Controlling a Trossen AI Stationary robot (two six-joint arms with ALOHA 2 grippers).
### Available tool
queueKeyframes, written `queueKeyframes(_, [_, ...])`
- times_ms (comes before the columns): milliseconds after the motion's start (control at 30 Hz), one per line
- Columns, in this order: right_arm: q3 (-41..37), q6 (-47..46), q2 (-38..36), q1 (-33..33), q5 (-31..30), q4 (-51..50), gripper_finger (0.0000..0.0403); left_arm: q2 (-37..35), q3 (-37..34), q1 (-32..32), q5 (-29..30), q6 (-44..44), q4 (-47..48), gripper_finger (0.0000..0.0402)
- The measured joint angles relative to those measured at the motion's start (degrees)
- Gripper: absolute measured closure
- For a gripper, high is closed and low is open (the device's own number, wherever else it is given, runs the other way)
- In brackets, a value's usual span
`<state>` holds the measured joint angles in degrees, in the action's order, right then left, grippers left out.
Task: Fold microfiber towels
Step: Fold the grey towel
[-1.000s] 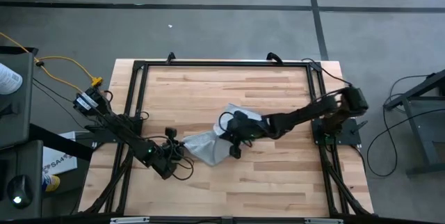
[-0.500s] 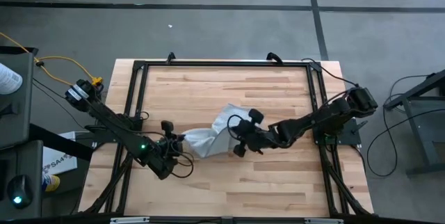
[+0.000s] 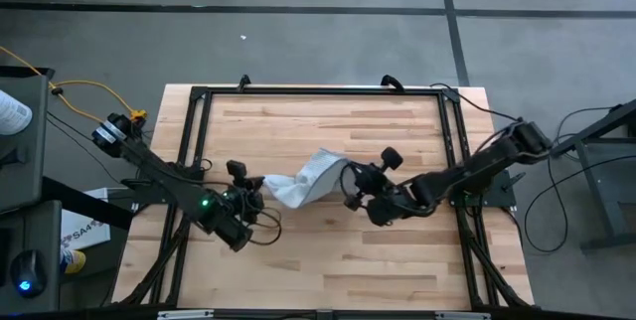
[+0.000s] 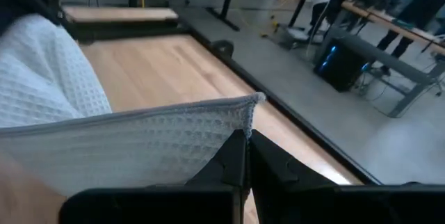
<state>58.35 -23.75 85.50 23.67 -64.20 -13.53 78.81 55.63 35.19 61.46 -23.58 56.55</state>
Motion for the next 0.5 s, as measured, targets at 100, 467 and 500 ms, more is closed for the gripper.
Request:
queueKeyframes(100, [0.00, 0.81, -2.64, 0.72, -1.99, -2.12, 0.0399, 0.00, 1.79, -3.75, 0.02, 3.58, 1.01, 0.0401])
queueKeyframes(467, [0.00, 12.14, -11.26, -1.31, -8.09, -3.14, 0.0399, 0.00, 10.38, -15.29, 0.92, 18.75, 1.10, 0.0402])
queueKeyframes(500, [0.00, 13.13, -11.99, -1.75, -8.16, -3.07, 0.0399, 0.00, 11.38, -16.00, 0.91, 20.07, 1.08, 0.0402])
